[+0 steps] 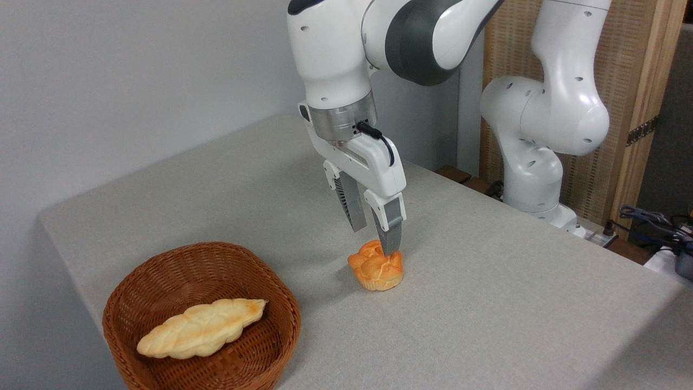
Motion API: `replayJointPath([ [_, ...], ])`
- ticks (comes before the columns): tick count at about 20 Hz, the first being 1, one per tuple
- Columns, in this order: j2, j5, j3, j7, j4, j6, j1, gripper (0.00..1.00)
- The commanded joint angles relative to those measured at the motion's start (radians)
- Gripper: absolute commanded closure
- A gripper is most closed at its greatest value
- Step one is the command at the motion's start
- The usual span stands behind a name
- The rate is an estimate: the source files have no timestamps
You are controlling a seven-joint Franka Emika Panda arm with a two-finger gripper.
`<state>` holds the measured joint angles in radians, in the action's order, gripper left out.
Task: Put bread into the basket
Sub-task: 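Close the gripper around the round orange bun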
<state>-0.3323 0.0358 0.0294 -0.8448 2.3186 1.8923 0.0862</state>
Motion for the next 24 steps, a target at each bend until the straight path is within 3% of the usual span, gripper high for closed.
replayJointPath([
  [1,-0.017,0.001,0.015,-0.016,0.033,0.036,0.017,0.00],
  [4,-0.016,0.003,0.015,-0.062,0.064,0.070,0.017,0.00],
  [12,-0.001,0.010,0.015,-0.066,0.084,0.080,0.017,0.00],
  [16,0.013,0.012,0.015,-0.069,0.100,0.148,0.017,0.00],
  [21,0.016,0.012,0.015,-0.138,0.111,0.156,0.015,0.00],
  [24,0.016,0.045,0.015,-0.146,0.110,0.156,0.015,0.00],
])
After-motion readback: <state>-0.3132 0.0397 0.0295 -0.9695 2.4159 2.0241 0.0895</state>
